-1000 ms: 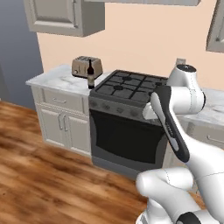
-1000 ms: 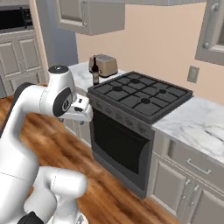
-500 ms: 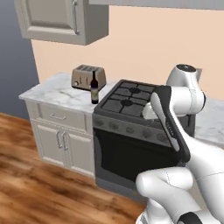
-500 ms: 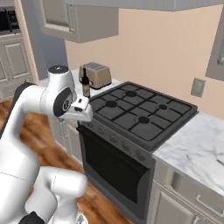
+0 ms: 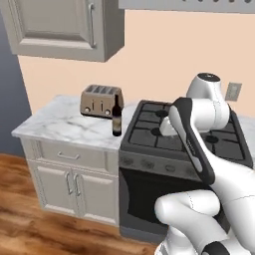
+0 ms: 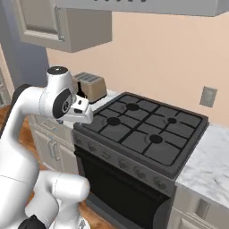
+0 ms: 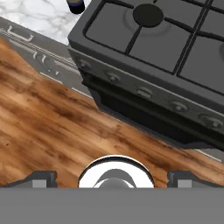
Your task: There is a wine glass and glass cup on the dining counter. Place the wine bottle next to the wine glass and the juice bottle next to the glass cup.
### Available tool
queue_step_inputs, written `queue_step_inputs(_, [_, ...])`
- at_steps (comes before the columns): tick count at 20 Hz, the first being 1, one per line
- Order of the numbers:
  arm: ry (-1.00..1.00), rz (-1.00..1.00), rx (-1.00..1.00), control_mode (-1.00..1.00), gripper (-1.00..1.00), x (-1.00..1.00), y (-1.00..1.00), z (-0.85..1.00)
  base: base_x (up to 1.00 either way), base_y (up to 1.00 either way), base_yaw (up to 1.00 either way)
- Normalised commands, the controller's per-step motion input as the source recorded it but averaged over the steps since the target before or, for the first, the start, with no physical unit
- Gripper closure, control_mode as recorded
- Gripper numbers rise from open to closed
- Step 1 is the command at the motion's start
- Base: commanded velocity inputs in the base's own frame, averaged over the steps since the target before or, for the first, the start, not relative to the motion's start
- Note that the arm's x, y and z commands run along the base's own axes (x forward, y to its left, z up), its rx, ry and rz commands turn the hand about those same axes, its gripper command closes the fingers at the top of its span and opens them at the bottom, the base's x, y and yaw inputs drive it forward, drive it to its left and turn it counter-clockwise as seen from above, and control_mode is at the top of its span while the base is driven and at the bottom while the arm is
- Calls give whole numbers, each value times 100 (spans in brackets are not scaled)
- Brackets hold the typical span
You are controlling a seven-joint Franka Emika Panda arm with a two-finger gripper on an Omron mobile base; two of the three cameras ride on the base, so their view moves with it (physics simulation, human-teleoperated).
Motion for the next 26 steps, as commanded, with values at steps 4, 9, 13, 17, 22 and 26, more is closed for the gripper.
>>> queue_step_inputs(4, [0,0,0,100,-100,0,0,0,65,47,-36])
queue_step_inputs(9, [0,0,0,100,-100,0,0,0,50,55,-33])
queue_step_inputs(13, [0,0,0,100,-100,0,0,0,11,67,-22])
queue_step_inputs(17, [0,0,0,100,-100,0,0,0,-2,58,-15])
queue_step_inputs(22, [0,0,0,100,-100,0,0,0,21,50,-16])
queue_step_inputs(26, [0,0,0,100,-100,0,0,0,32,42,-22])
